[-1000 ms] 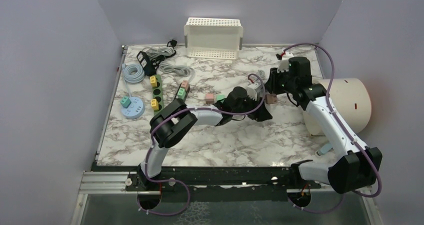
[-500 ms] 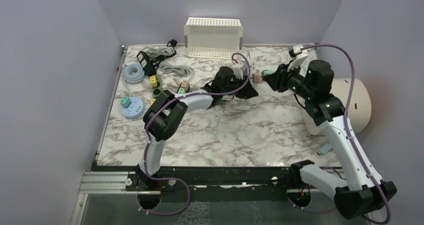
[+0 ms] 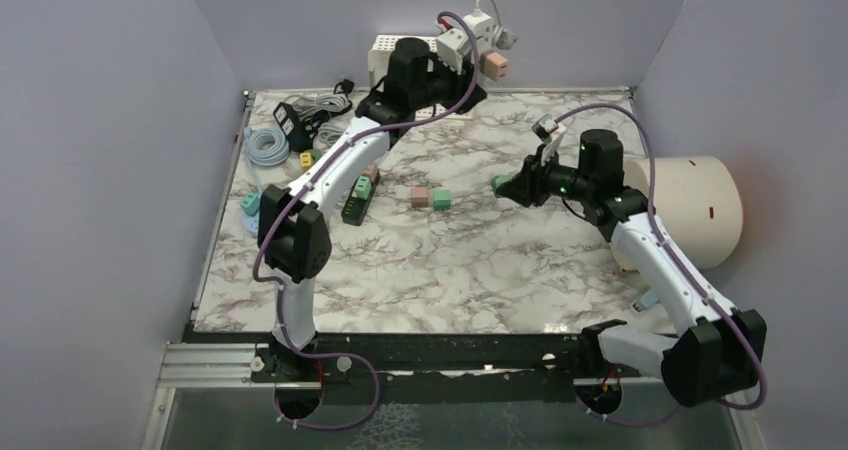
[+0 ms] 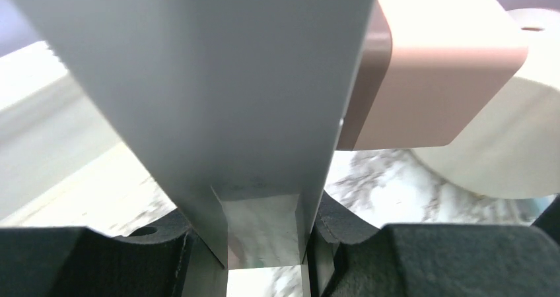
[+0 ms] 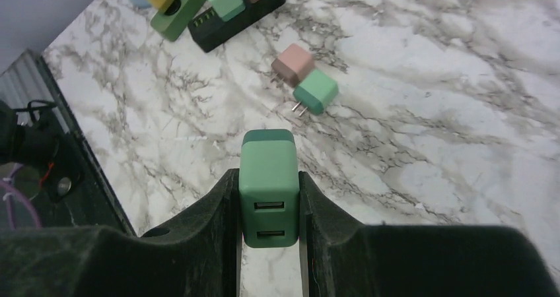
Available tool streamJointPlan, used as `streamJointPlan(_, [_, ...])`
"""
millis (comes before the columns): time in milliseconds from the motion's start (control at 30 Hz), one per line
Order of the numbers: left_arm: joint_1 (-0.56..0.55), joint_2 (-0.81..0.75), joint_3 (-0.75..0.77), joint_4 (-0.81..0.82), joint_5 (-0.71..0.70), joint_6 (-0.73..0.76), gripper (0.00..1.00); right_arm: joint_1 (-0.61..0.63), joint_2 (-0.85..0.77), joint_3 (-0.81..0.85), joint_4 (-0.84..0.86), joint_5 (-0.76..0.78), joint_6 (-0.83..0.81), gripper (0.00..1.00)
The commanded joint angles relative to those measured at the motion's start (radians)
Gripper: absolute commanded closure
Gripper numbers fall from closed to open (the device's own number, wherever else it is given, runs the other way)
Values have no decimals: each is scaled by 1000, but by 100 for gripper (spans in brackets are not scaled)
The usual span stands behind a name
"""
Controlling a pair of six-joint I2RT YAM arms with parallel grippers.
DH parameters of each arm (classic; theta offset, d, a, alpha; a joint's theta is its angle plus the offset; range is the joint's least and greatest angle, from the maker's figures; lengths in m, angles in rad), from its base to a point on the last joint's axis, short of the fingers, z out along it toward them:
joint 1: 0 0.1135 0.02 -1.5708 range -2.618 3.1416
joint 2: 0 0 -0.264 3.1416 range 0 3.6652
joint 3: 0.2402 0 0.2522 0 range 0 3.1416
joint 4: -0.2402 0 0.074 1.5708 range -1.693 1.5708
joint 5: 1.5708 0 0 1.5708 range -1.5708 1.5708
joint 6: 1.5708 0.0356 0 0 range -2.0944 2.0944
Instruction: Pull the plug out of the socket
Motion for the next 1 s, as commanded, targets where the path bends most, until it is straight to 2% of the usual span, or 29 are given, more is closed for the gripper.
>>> streamJointPlan(0, [54, -152, -35, -89, -62, 158, 100, 4, 150, 32, 25, -297, -224, 99])
streamJointPlan(33, [55, -178, -48, -95, -72, 170, 100, 5, 202, 53, -12, -357, -342, 99])
streamJointPlan(133, [68, -243, -60, -125, -87, 193, 100, 6, 374, 143, -61, -454, -487, 99])
streamJointPlan(233, [97, -317, -83, -134, -83, 199, 100, 6, 595, 334, -429, -547, -1001, 99])
streamJointPlan(400, [136, -401, -131, -130, -43, 202, 100, 5, 962, 672, -911, -452, -1327, 99])
streamJointPlan(467, [149, -421, -146, -127, -42, 205, 100, 5, 1052, 765, -970, -427, -1363, 99])
streamJointPlan(600, [175, -451, -181, -114, -37, 205, 100, 9, 1126, 823, -979, -367, -1450, 99])
streamJointPlan(767, [192, -466, -221, -91, -18, 194, 100, 21, 1203, 940, -1010, -337, -1450, 99])
streamJointPlan(867, [196, -462, -232, -76, -7, 185, 100, 41, 1221, 941, -907, -265, -1357, 90])
streamJointPlan(967, [197, -459, -230, -79, 3, 181, 100, 52, 1226, 913, -844, -252, -1343, 76])
